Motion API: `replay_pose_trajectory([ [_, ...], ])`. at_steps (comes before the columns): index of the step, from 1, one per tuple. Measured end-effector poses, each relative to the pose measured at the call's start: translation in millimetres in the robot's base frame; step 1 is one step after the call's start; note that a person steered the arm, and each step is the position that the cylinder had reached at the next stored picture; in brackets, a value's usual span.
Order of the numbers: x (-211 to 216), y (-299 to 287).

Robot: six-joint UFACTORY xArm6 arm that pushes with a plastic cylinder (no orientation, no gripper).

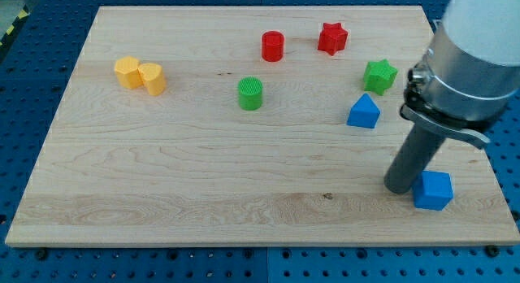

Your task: Push the blue triangle to the bottom right

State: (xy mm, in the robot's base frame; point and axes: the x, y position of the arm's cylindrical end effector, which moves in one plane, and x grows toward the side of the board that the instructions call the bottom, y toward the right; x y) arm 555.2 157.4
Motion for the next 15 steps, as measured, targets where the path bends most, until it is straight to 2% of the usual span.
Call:
replay_pose_trajectory([
  [2, -31.7, -93.6],
  [3, -77.0, -136.3],
  [4, -128.0, -136.6],
  [5, -139.4, -100.8],
  [7, -135.6, -24.8],
  [11, -79.3, -8.4],
  [13, -55.2, 19.1],
  [15, -44.0, 24.3],
])
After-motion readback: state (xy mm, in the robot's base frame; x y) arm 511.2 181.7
